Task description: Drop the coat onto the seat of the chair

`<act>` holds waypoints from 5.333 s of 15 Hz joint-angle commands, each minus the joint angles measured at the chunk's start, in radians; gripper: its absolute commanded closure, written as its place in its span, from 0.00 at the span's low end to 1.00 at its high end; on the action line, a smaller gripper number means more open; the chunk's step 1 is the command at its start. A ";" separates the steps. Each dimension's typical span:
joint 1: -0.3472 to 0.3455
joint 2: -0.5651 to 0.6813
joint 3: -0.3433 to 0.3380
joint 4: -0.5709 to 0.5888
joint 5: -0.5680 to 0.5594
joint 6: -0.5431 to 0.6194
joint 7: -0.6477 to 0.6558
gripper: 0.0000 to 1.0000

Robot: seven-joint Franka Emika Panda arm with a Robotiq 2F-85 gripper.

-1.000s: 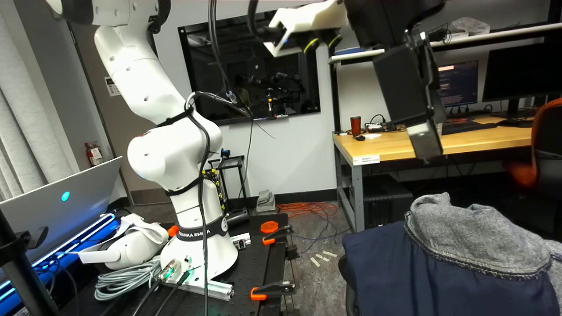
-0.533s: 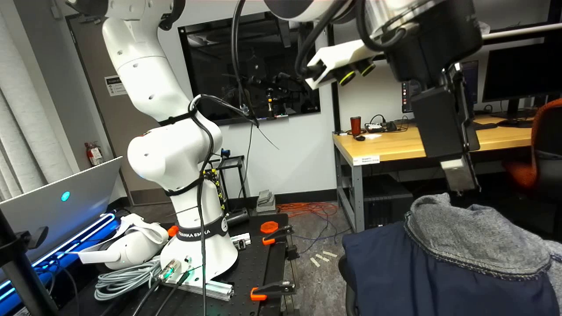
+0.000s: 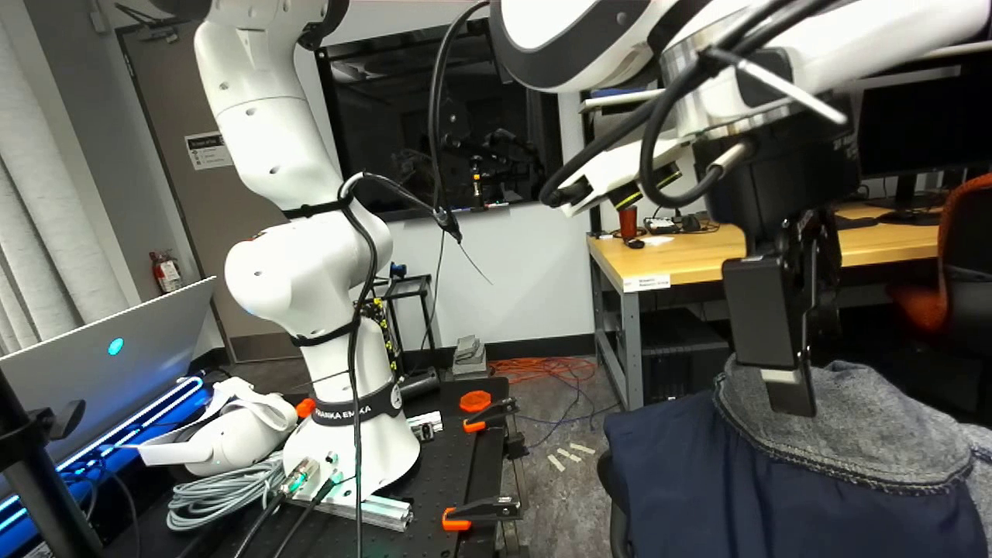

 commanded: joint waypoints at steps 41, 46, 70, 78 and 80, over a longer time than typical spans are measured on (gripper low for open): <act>0.154 0.114 0.245 0.749 -0.061 -0.143 -0.101 0.99; 0.187 0.147 0.282 0.928 -0.061 -0.210 -0.104 0.99; 0.110 0.170 0.248 0.755 0.028 -0.315 -0.429 0.99; 0.094 0.092 0.204 0.475 0.061 -0.284 -0.594 0.32; 0.093 0.066 0.186 0.441 0.070 -0.283 -0.611 0.16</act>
